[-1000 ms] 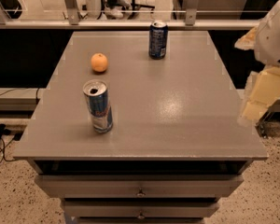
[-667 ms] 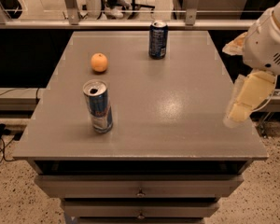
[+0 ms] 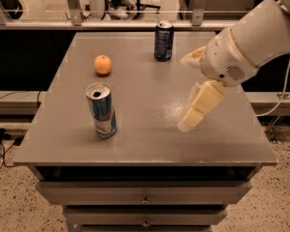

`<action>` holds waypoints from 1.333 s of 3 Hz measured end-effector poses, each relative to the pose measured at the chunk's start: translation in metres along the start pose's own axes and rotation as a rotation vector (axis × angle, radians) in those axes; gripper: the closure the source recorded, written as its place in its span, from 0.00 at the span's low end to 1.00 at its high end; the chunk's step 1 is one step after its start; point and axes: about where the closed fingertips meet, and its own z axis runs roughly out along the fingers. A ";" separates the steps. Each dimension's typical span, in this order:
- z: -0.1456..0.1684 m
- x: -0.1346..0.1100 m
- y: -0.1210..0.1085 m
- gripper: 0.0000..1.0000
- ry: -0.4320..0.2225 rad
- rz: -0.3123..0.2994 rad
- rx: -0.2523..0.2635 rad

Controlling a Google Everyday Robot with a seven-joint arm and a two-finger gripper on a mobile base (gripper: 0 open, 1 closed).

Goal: Move redbull can near pepsi can

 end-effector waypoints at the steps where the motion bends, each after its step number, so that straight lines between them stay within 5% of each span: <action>1: 0.002 -0.008 0.001 0.00 -0.025 0.002 -0.007; 2: 0.002 -0.008 0.001 0.00 -0.025 0.001 -0.007; 4: 0.042 -0.035 -0.007 0.00 -0.270 -0.013 -0.108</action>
Offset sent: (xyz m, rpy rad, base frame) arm 0.0000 0.0090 0.0031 0.0316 0.0026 0.0064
